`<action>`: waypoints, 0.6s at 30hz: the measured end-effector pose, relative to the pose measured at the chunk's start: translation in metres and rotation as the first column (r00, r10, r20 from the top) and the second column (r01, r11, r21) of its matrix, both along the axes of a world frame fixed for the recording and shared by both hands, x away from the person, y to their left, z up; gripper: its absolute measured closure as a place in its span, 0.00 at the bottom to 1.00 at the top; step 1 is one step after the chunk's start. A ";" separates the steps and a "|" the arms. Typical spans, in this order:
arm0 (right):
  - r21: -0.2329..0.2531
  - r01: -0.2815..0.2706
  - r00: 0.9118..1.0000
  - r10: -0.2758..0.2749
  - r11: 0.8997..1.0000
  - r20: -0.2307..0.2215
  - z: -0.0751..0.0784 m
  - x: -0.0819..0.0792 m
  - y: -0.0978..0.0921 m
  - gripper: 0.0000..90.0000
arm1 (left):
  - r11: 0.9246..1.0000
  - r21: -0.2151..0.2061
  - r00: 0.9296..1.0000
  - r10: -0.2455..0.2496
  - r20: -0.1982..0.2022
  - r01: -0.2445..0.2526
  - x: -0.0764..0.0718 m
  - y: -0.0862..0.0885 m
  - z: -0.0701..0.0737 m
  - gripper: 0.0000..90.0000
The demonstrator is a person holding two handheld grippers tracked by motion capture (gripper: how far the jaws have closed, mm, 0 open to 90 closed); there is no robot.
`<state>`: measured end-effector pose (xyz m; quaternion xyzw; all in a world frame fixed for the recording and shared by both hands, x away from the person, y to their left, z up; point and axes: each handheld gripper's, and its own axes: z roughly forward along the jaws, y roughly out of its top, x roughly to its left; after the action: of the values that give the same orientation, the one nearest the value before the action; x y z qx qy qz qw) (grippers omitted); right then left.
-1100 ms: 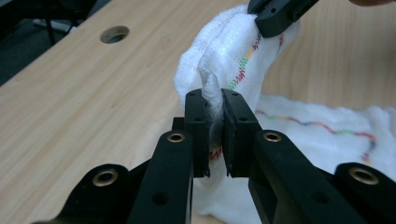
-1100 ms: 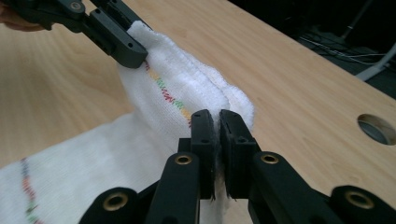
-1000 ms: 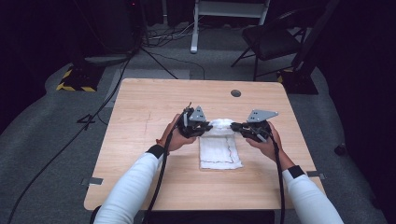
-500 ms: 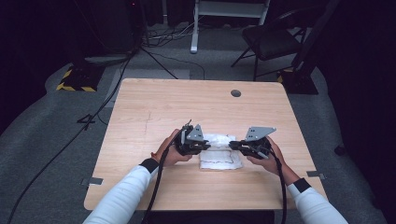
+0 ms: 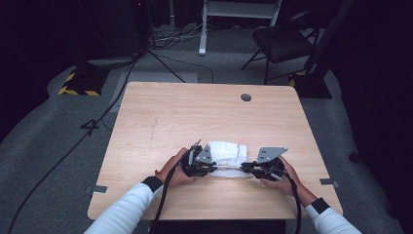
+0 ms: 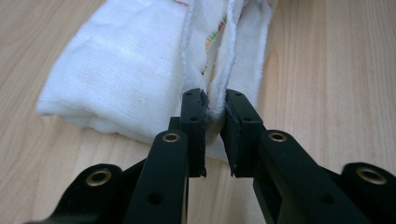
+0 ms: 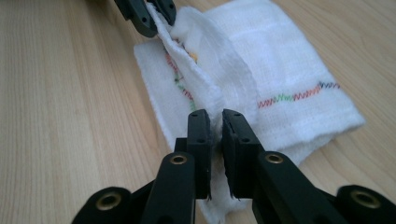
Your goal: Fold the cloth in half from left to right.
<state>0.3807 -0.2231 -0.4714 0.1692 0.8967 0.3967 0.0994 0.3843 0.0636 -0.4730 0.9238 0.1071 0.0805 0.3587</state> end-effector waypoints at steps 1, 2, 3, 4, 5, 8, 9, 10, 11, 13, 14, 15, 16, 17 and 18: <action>-0.002 0.001 1.000 -0.001 1.000 -0.006 -0.001 -0.001 -0.002 0.90 | 1.000 0.006 1.000 0.002 -0.001 -0.002 -0.002 0.000 -0.001 0.87; -0.004 0.001 1.000 -0.001 1.000 -0.011 -0.002 -0.003 -0.004 0.89 | 1.000 0.008 1.000 -0.002 0.006 0.002 -0.003 0.001 -0.001 0.86; -0.002 0.007 1.000 -0.007 1.000 -0.016 -0.003 -0.004 -0.006 0.88 | 1.000 -0.001 1.000 0.000 0.000 0.000 -0.005 0.002 -0.001 0.84; -0.004 0.014 1.000 -0.014 1.000 -0.016 -0.003 -0.006 -0.008 0.87 | 1.000 -0.002 1.000 -0.001 -0.001 0.001 -0.005 0.003 -0.001 0.82; -0.005 0.017 1.000 -0.017 1.000 -0.014 -0.003 -0.007 -0.010 0.86 | 1.000 0.000 1.000 0.007 -0.003 -0.007 -0.007 0.004 -0.001 0.81; 0.001 0.047 0.999 -0.047 0.999 0.001 -0.001 -0.010 -0.019 0.79 | 1.000 0.002 1.000 0.020 -0.003 -0.020 -0.012 0.008 0.000 0.77; 0.009 0.058 0.998 -0.058 0.998 0.005 0.000 -0.011 -0.022 0.78 | 1.000 -0.001 1.000 0.014 -0.009 -0.014 -0.014 0.010 0.001 0.78; 0.015 0.072 0.997 -0.072 0.997 0.010 0.002 -0.011 -0.025 0.76 | 1.000 -0.003 1.000 0.014 -0.008 -0.014 -0.015 0.011 0.001 0.77; 0.022 0.092 0.996 -0.093 0.995 0.016 0.003 -0.010 -0.026 0.73 | 1.000 -0.002 1.000 0.013 -0.008 -0.013 -0.018 0.012 0.002 0.75; 0.033 0.119 0.992 -0.120 0.992 0.027 0.007 -0.008 -0.028 0.70 | 1.000 -0.010 1.000 0.001 -0.018 -0.001 -0.022 0.014 0.003 0.74; 0.037 0.126 0.991 -0.127 0.991 0.033 0.008 -0.007 -0.028 0.68 | 1.000 -0.011 1.000 0.004 -0.008 -0.004 -0.025 0.015 0.004 0.74; 0.034 0.139 0.989 -0.141 0.990 0.043 0.009 -0.006 -0.027 0.65 | 1.000 -0.016 1.000 0.013 -0.005 -0.013 -0.027 0.016 0.005 0.73; 0.032 0.148 0.988 -0.150 0.988 0.048 0.010 -0.005 -0.027 0.63 | 0.999 -0.025 1.000 0.020 -0.001 -0.020 -0.027 0.018 0.007 0.70; 0.033 0.153 0.987 -0.155 0.988 0.051 0.011 -0.003 -0.026 0.62 | 0.999 -0.033 0.999 0.038 0.010 -0.037 -0.027 0.019 0.009 0.68; 0.031 0.158 0.986 -0.160 0.987 0.056 0.012 -0.001 -0.024 0.60 | 0.998 -0.036 0.999 0.051 0.018 -0.050 -0.026 0.020 0.010 0.65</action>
<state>0.3793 -0.2473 -0.4599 0.2301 0.8718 0.4040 0.1546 0.3587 0.0833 -0.4633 0.9134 0.1285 0.0963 0.3741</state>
